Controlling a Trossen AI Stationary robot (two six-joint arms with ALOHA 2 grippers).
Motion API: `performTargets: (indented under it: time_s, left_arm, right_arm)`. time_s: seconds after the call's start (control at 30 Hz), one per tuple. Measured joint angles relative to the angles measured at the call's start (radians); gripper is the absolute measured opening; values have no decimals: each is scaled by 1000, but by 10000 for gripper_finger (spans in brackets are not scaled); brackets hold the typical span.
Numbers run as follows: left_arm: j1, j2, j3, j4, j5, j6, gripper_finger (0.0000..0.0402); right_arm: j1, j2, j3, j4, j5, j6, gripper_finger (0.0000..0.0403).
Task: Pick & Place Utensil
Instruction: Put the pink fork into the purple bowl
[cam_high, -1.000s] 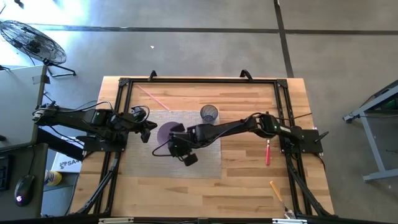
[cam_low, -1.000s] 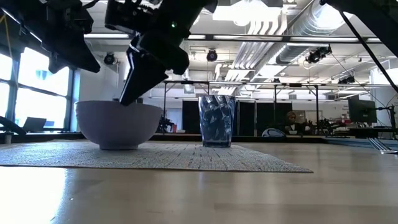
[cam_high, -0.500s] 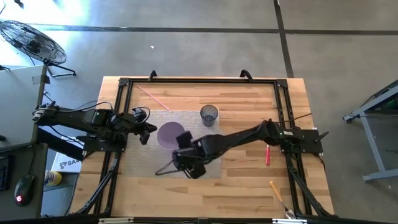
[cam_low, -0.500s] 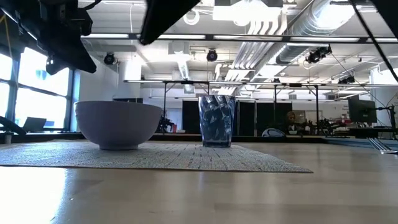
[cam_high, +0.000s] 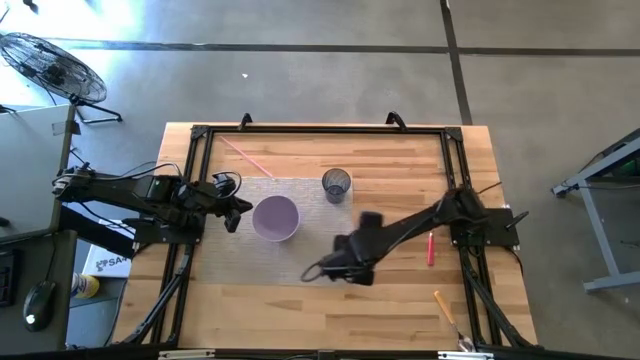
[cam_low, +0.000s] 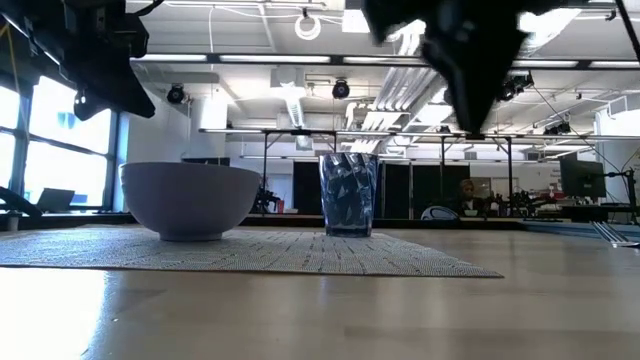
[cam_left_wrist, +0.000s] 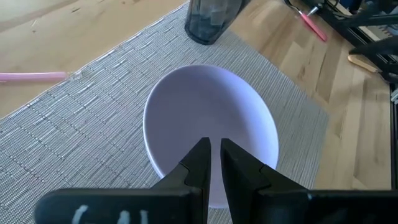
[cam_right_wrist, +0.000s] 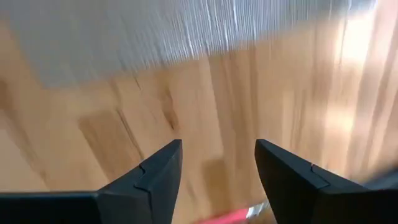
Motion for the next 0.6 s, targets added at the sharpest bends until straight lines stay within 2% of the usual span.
performTargets:
  time_s: [0.17,0.4,0.6]
  left_arm:
    - [0,0,0,1,0,0,34]
    - [0,0,0,23,-4,1,34]
    - [0,-1,24,37,-6,82,35]
  right_arm:
    - [20,-142,-266,7,-52,270,181]
    - [77,-396,-575,80,-148,768,151]
    - [127,-605,-837,263,-159,1195,143]
